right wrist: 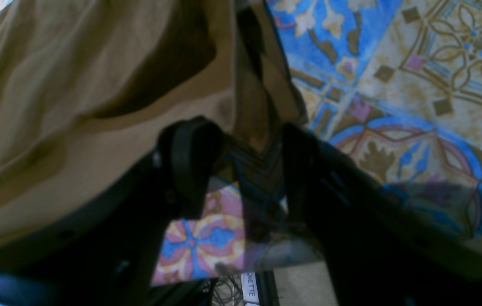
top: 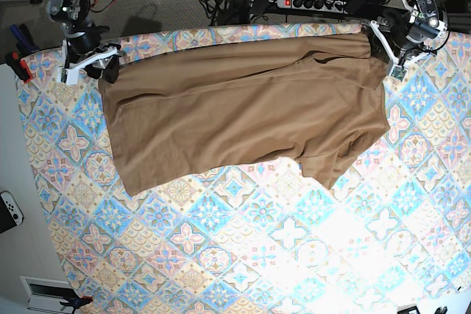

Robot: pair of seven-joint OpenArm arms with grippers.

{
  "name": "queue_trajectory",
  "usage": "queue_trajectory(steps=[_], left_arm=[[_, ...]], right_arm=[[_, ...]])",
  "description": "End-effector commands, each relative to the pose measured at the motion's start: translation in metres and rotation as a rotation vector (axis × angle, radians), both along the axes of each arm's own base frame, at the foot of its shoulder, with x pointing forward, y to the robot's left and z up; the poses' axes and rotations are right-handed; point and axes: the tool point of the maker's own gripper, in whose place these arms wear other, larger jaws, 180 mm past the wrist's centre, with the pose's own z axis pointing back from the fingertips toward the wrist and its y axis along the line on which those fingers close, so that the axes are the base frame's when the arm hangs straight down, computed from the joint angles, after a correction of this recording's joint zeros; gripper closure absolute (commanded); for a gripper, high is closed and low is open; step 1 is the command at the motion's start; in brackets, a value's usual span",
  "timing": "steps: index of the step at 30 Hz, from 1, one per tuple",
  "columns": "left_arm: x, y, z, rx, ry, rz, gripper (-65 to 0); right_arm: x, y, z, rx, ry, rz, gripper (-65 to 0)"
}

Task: Layout the t-shirt on the table in an organized manner, then fold the t-shirt properly
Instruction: 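Release the shoulder edge and move both grippers to the t-shirt's side edges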

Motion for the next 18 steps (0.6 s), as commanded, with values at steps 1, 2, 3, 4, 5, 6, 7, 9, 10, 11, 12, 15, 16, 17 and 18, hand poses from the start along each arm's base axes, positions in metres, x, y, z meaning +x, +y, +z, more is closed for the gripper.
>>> queue_trajectory(steps=[1,2,3,4,5,6,7,9,10,11,12,15,16,17,18], left_arm=[[0.006,0.007,0.008,0.024,-0.027,-0.003,-26.3],[0.005,0.007,0.008,0.025,-0.027,-0.004,-26.3],[0.006,0.007,0.01,0.029,-0.028,-0.01,-26.3],[0.007,0.005,0.011,0.032,-0.032,-0.018,-26.3],[0.008,0.006,0.014,0.045,-0.037,-0.025,-25.8],[0.009,0.007,0.018,0.062,-0.043,-0.03,-25.8],[0.01,0.009,0.02,0.085,-0.045,-0.036,-25.8],[0.013,0.013,0.027,0.143,-0.051,-0.047,-25.8],[0.014,0.012,0.029,0.16,-0.056,-0.045,-25.8],[0.014,0.01,0.031,0.172,-0.06,-0.043,-26.2],[0.015,0.01,0.034,0.192,-0.064,-0.042,-26.2],[0.02,0.006,0.032,0.247,-0.044,-0.081,-25.8],[0.02,0.006,0.031,0.269,-0.031,-0.095,-25.7],[0.019,0.006,0.03,0.287,-0.021,-0.104,-25.7],[0.019,0.003,0.028,0.291,-0.017,-0.105,-25.7]], right_arm=[[0.006,-0.004,0.01,-0.012,-0.039,0.001,-25.8],[0.006,-0.003,0.011,-0.012,-0.04,0.002,-25.9],[0.006,-0.003,0.011,-0.013,-0.041,0.003,-25.9],[0.006,-0.003,0.011,-0.012,-0.041,0.004,-26.0],[0.006,-0.003,0.01,-0.011,-0.039,0.003,-26.1],[0.006,-0.003,0.009,-0.01,-0.037,0.002,-26.1],[0.006,-0.003,0.009,-0.01,-0.037,0.002,-26.1],[0.006,-0.002,0.009,-0.008,-0.032,0.005,-26.1],[0.004,-0.001,0.006,-0.003,-0.013,0.01,-26.1],[0.001,0.0,0.003,0.001,0.007,0.016,-26.1],[-0.001,0.001,0.0,0.005,0.029,0.022,-26.1],[-0.009,0.005,-0.007,0.016,0.089,0.039,-26.1],[-0.01,0.005,-0.008,0.018,0.099,0.042,-26.0],[-0.011,0.006,-0.009,0.019,0.104,0.043,-25.9],[-0.011,0.006,-0.009,0.019,0.106,0.044,-25.9]])
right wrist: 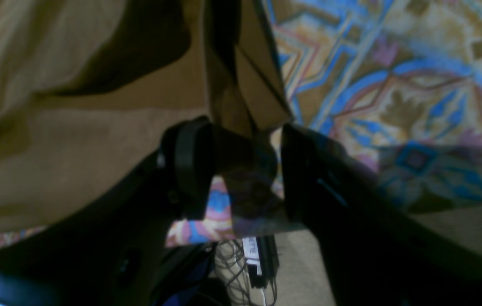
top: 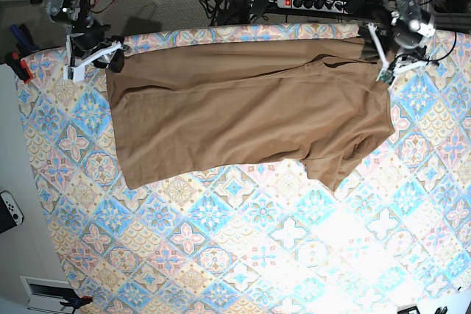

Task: Layout the t-shirt on the table in an organized manner, then fold the t-shirt properly
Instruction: 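Release the shoulder edge and move both grippers to the t-shirt's side edges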

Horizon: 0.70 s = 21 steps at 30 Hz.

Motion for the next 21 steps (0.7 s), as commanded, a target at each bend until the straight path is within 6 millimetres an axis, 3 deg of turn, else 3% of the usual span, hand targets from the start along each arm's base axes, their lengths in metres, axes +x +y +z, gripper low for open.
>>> queue_trajectory(steps=[1,10,17,21], left_arm=[[0.001,-0.002,0.004,0.011,-0.019,0.011,-25.7],[0.025,-0.028,0.019,-0.11,-0.303,0.095,-25.7],[0.041,-0.036,0.035,-0.166,-0.453,0.092,-25.7],[0.049,-0.039,0.038,-0.175,-0.477,0.099,-25.7]], right_arm=[[0.007,-0.004,0.01,-0.013,-0.046,0.004,-25.9],[0.008,-0.005,0.013,-0.019,-0.052,0.005,-25.8],[0.011,-0.007,0.015,-0.022,-0.063,0.001,-25.8],[0.045,-0.013,0.035,-0.034,-0.156,-0.013,-25.8]])
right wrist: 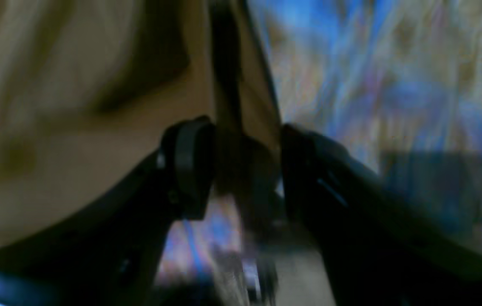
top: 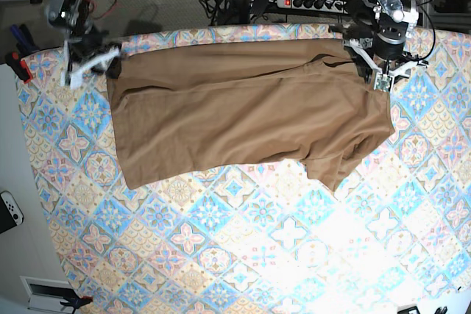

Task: Layout the t-shirt on the table in an organized manner, then fold the t-shirt properly
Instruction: 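Release the shoulder edge and move both grippers to the t-shirt's side edges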

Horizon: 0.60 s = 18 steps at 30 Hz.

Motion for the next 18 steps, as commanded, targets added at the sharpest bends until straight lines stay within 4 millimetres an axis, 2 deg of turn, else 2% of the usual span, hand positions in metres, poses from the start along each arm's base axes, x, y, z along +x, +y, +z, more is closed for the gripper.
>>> queue_trajectory(steps=[1,3,5,12,15,16,18], left_arm=[[0.008,-0.001,0.011,0.001,-0.049,-0.005,-25.7],[0.01,-0.002,0.012,-0.002,-0.055,-0.004,-25.7],[0.01,-0.002,0.012,-0.002,-0.057,-0.004,-25.7],[0.021,-0.002,0.019,-0.004,-0.09,-0.004,-26.0],[0.035,-0.004,0.026,-0.01,-0.126,0.0,-26.2],[0.038,-0.005,0.028,-0.015,-0.135,0.004,-26.3],[0.044,-0.01,0.031,-0.029,-0.155,0.011,-26.3]], right_arm=[[0.02,-0.01,0.022,-0.023,-0.092,-0.013,-25.8],[0.036,-0.015,0.034,-0.026,-0.139,-0.025,-25.8],[0.044,-0.017,0.037,-0.026,-0.155,-0.028,-25.8],[0.044,-0.025,0.033,-0.114,-0.117,-0.018,-25.8],[0.044,-0.026,0.032,-0.123,-0.113,-0.017,-25.8],[0.045,-0.026,0.033,-0.123,-0.117,-0.017,-25.8],[0.063,-0.021,0.044,-0.118,-0.162,-0.008,-25.8]])
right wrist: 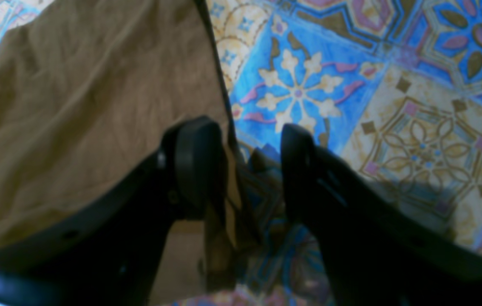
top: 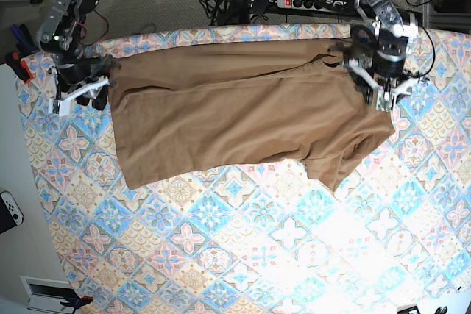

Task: Layout the t-shirt on the table in an organized manner, then fold the t-shirt properly
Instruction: 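Release the shoulder edge and move both grippers to the t-shirt's side edges, then grasp the hem corners with both grippers, left gripper reaching to the hem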

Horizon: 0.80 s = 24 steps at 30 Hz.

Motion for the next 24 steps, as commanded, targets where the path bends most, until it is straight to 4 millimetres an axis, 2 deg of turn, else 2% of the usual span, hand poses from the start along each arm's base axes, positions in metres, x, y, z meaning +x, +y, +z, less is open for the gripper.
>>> queue_trajectory(steps=[1,3,6,8,9,11,14,16,19,22,24], left_arm=[[0.009,-0.004,0.012,-0.01,-0.06,-0.004,-26.3],[0.015,-0.007,0.014,-0.022,-0.065,0.006,-26.3],[0.018,-0.002,0.009,-0.017,0.013,0.043,-26.3],[0.021,0.004,0.008,-0.01,0.065,0.071,-26.3],[0.02,0.013,0.007,0.013,0.106,0.088,-26.9],[0.019,0.024,0.009,0.037,0.159,0.111,-29.7],[0.023,0.032,0.014,0.043,0.19,0.133,-34.4],[0.023,0.039,0.017,0.059,0.201,0.137,-34.9],[0.024,0.041,0.019,0.06,0.194,0.132,-34.9],[0.024,0.042,0.019,0.064,0.196,0.135,-34.9],[0.024,0.042,0.019,0.064,0.198,0.136,-34.9]], right_arm=[[0.033,0.004,0.031,-0.012,-0.128,0.029,-25.8],[0.061,0.02,0.05,-0.022,-0.186,0.095,-25.8],[0.088,0.035,0.071,-0.065,-0.218,0.199,-25.8],[0.101,0.038,0.084,-0.079,-0.245,0.221,-25.8],[0.106,0.036,0.086,-0.078,-0.25,0.217,-25.8],[0.112,0.033,0.078,-0.059,-0.229,0.206,-25.8],[0.119,0.026,0.056,-0.02,-0.175,0.181,-25.8],[0.126,0.021,0.044,0.007,-0.149,0.16,-25.8],[0.133,0.013,0.035,0.013,-0.122,0.166,-25.8],[0.141,0.02,0.027,0.025,-0.111,0.229,-25.8],[0.153,0.022,0.031,0.037,-0.136,0.234,-25.8]])
